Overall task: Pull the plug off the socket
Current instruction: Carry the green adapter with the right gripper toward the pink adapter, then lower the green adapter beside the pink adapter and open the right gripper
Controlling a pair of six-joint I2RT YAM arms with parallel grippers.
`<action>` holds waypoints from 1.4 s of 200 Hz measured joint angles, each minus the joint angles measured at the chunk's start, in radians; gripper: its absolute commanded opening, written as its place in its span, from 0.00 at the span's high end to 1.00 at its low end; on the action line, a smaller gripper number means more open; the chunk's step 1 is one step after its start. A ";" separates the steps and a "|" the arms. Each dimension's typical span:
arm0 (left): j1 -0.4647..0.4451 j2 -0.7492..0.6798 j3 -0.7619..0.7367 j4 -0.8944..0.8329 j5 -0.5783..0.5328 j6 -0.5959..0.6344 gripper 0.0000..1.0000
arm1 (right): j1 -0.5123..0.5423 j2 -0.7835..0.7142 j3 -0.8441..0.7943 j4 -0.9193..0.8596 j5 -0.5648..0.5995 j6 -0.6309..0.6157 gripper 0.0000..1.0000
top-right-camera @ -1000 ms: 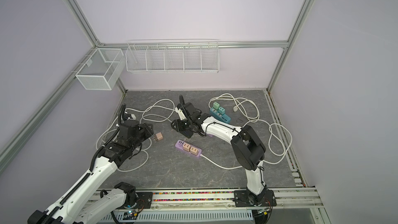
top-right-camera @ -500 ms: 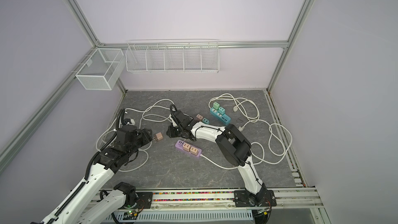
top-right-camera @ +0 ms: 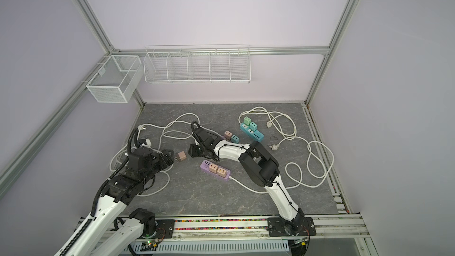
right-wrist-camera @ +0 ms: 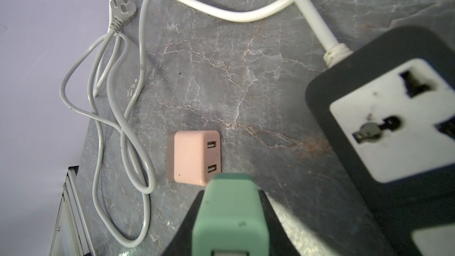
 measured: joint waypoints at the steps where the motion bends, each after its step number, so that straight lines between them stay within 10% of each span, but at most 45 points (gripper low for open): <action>1: 0.000 -0.001 0.000 0.000 0.000 -0.001 0.12 | 0.000 0.002 0.002 0.001 0.000 0.000 0.70; 105: 0.000 -0.007 -0.012 -0.004 0.000 -0.011 0.01 | 0.022 0.057 0.033 0.011 0.004 0.007 0.64; 280: 0.000 0.035 -0.007 0.001 0.001 -0.011 0.01 | 0.026 -0.014 0.011 -0.054 0.086 -0.095 0.26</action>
